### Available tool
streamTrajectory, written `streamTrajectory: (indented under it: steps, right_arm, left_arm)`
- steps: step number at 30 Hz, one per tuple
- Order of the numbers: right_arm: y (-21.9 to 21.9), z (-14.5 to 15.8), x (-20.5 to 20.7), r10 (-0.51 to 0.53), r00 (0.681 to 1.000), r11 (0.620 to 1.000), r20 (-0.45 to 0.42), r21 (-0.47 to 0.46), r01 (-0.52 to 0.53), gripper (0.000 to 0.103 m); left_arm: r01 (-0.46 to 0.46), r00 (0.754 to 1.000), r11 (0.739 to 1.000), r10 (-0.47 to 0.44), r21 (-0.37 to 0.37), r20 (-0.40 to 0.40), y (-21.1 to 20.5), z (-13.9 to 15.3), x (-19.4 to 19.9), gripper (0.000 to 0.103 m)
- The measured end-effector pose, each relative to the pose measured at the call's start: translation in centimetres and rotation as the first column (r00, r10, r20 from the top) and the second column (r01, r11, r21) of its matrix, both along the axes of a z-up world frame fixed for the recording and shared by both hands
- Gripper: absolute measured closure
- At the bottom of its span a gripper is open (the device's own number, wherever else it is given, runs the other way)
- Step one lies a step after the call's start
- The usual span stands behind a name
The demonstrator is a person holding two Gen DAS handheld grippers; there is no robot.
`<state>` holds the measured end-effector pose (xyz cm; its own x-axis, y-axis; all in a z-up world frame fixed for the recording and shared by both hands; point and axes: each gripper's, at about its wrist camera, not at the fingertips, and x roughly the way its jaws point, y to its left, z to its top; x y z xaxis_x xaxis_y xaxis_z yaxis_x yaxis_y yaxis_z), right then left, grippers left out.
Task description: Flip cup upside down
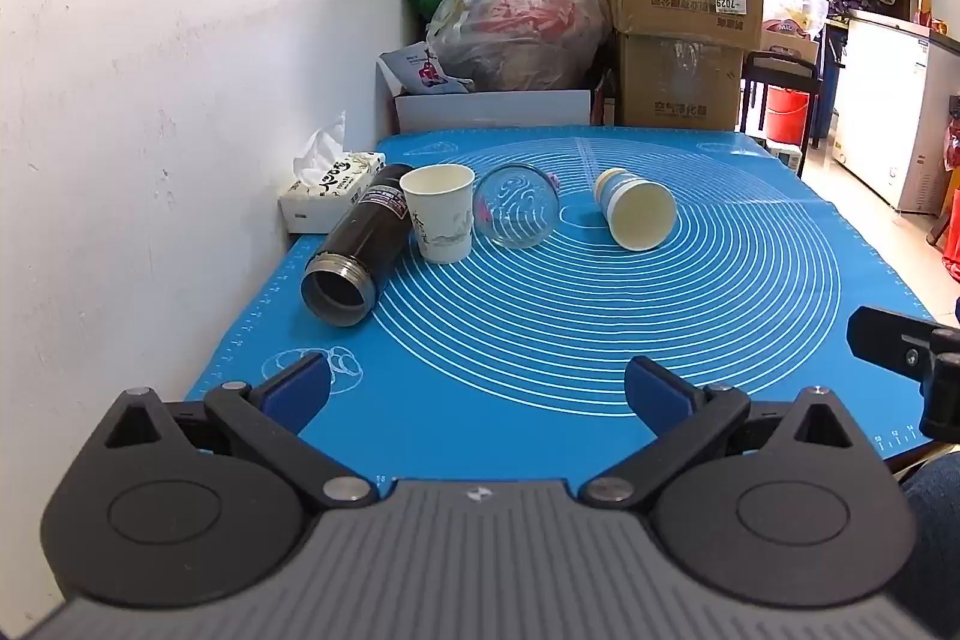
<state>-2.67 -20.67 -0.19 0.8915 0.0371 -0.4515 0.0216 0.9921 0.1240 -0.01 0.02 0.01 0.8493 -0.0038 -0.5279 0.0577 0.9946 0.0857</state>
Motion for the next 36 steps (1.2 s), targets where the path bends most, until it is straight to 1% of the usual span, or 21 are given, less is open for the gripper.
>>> streamTrajectory:
  steps: [5, 9, 12, 36]
  right_arm:
    - [-0.12, -0.08, 0.02, -0.001, 1.000, 1.000, -0.004, 0.003, 0.001, 0.000]
    - [-0.19, -0.14, 0.02, -0.002, 1.000, 1.000, -0.004, 0.001, 0.002, 0.000]
    - [-0.20, -0.19, 0.07, -0.001, 1.000, 1.000, -0.005, 0.002, 0.001, 0.000]
    - [-0.44, -0.51, 0.21, -0.002, 1.000, 1.000, -0.008, 0.008, 0.002, 0.000]
  left_arm:
    - [0.002, 1.000, 1.000, -0.002, 0.006, -0.001, 0.03, -0.05, -0.02, 0.000]
    - [0.005, 1.000, 1.000, -0.005, 0.007, 0.005, -0.78, -0.21, -0.24, 0.000]
    - [0.009, 1.000, 1.000, -0.009, 0.007, 0.008, -0.48, 0.04, -0.62, 0.000]
    - [0.016, 1.000, 1.000, -0.016, 0.020, 0.001, -0.49, -0.09, -0.04, 0.000]
